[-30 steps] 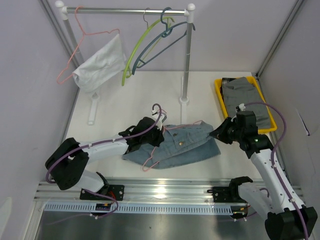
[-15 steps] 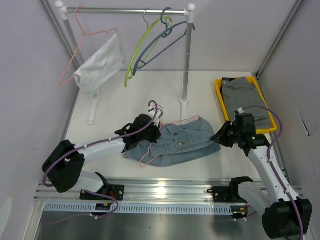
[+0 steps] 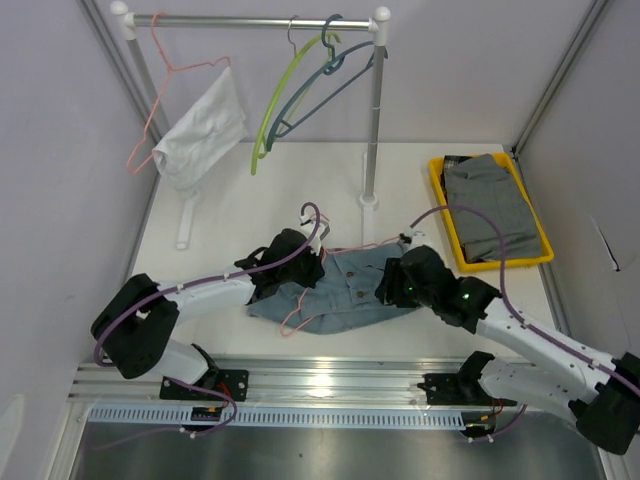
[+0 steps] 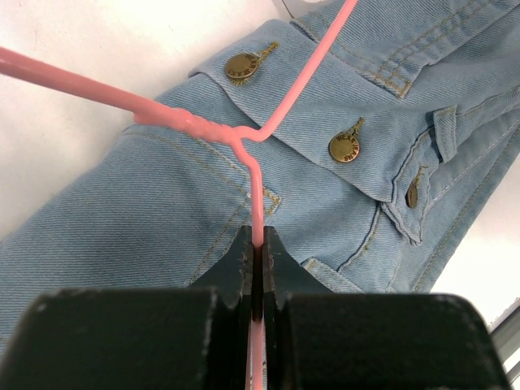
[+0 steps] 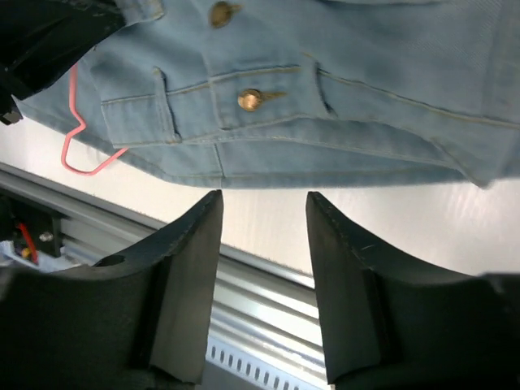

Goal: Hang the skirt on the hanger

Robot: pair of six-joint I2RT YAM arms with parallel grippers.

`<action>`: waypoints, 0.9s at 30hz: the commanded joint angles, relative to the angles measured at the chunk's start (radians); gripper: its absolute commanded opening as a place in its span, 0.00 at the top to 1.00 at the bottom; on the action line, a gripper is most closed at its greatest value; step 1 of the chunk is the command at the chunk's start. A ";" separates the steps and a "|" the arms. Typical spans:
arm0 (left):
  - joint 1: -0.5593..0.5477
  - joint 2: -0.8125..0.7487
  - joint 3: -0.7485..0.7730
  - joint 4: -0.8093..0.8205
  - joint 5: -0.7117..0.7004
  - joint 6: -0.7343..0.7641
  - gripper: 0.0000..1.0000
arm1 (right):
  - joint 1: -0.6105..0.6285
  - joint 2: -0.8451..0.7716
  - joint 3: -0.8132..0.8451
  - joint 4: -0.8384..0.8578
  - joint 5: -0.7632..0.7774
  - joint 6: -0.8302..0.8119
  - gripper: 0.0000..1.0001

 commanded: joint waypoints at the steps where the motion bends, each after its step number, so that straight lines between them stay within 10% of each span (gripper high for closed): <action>1: 0.010 0.009 0.008 0.050 0.031 0.018 1.00 | 0.154 0.107 0.042 0.163 0.168 -0.004 0.50; 27: 0.011 0.036 0.080 -0.038 0.028 0.043 1.00 | 0.418 0.722 0.184 0.475 0.229 -0.134 0.39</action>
